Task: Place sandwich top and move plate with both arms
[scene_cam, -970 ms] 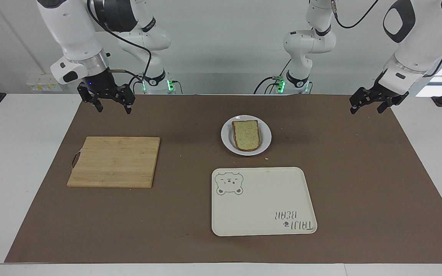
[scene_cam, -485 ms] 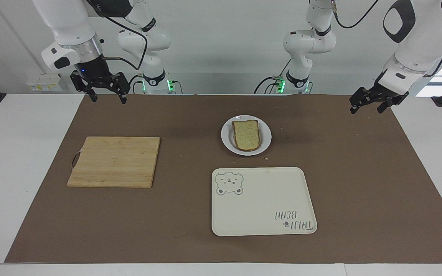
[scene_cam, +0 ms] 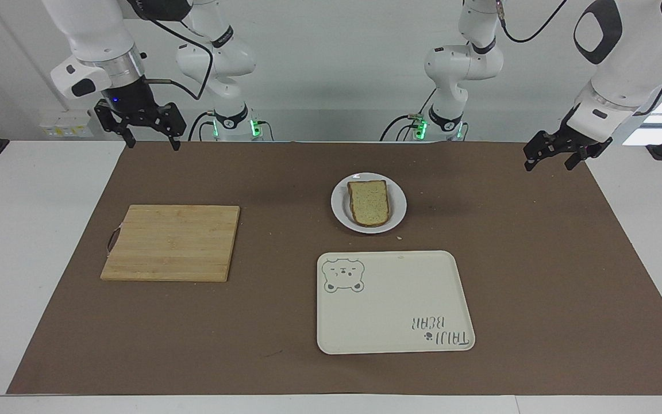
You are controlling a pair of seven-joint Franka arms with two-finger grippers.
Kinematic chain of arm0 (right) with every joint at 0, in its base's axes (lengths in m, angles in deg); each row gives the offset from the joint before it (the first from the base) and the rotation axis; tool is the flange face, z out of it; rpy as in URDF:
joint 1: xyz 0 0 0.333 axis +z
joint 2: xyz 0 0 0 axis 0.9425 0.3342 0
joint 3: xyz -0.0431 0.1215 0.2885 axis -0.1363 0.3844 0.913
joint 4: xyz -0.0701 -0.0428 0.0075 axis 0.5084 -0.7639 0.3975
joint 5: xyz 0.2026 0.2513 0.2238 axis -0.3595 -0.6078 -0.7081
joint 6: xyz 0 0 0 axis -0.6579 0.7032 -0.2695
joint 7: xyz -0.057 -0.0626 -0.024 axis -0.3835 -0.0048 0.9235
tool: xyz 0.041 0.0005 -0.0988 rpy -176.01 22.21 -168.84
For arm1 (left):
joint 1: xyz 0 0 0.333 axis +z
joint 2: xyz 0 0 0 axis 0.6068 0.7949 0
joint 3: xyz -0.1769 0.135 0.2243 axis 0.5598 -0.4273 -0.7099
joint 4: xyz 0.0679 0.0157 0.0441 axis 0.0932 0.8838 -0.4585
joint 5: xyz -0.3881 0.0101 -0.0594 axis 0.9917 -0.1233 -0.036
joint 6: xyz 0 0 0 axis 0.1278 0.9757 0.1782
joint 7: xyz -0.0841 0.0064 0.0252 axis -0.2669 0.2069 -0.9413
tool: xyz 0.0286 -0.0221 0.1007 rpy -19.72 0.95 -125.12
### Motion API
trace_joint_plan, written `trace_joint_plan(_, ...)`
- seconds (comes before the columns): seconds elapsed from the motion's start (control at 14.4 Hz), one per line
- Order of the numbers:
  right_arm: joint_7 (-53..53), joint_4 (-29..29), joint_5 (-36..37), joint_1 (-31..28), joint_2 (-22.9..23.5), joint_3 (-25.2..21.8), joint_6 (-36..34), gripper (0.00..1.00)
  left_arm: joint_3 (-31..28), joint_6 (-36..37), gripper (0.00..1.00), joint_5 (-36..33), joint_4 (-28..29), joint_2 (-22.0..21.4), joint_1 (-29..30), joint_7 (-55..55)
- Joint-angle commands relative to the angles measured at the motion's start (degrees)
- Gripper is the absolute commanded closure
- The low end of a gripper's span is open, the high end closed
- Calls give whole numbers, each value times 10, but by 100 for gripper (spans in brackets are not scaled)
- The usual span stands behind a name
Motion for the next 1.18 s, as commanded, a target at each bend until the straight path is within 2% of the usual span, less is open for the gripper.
trace_joint_plan(0.0, 35, -6, 10, -18, -9, 6, -13, 0, 1, 7, 0, 3, 10, -12, 1, 3)
trace_joint_plan(1.11, 32, 8, 0, -18, -18, 9, -12, 0, 1, 7, 0, 3, 10, -12, 1, 3)
